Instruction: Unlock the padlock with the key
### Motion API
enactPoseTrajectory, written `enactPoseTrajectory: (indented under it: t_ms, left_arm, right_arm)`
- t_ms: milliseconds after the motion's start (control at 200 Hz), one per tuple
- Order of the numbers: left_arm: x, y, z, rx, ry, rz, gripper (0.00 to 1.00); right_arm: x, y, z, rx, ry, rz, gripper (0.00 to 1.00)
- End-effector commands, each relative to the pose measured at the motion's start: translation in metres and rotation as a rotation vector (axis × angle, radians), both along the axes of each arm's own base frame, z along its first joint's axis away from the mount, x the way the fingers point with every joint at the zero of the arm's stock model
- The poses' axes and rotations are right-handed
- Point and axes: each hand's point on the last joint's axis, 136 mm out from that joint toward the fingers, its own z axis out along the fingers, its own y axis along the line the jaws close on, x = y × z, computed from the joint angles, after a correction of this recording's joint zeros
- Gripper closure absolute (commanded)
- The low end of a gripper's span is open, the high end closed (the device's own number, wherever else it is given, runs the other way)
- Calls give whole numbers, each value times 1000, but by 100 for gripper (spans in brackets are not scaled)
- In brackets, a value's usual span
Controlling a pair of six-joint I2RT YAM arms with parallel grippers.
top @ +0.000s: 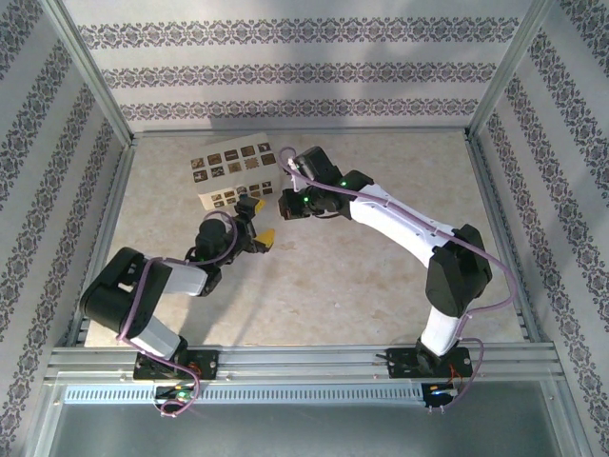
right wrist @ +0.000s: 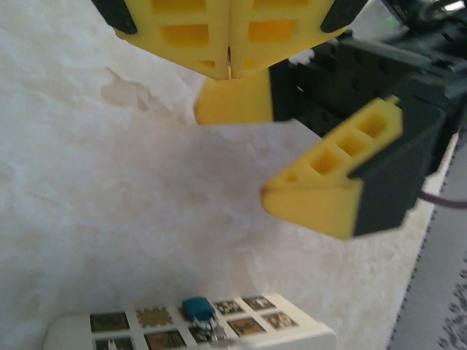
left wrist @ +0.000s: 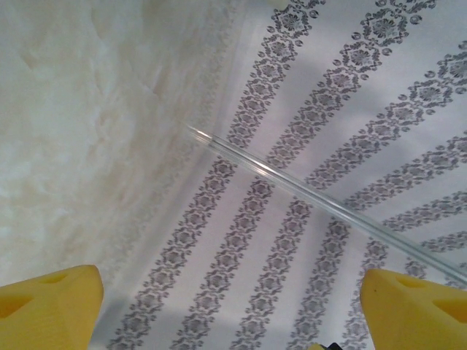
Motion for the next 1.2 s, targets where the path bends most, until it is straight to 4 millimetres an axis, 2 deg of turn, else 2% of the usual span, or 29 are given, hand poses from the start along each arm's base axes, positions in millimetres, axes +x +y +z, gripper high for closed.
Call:
enactPoseTrajectory:
  t_ms: [0, 410, 520, 620, 830, 1194]
  left_arm:
    - [10, -4, 39, -152, -85, 64, 10]
    - [14, -14, 50, -273, -108, 96, 32]
    - [14, -16, 49, -284, -106, 96, 35]
    - [14, -15, 47, -287, -102, 103, 42]
    - [11, -12, 45, -283, -99, 120, 57]
    - [12, -12, 41, -273, -95, 122, 75]
  right_arm:
    - [10, 5, 15, 63, -39, -27, 100]
    - [9, 23, -7, 87, -2, -9, 100]
    - [8, 26, -13, 83, 6, -5, 100]
    - [7, 29, -17, 84, 11, 0, 100]
    - [4, 24, -20, 71, 13, -5, 100]
    - [2, 17, -15, 65, -9, -24, 100]
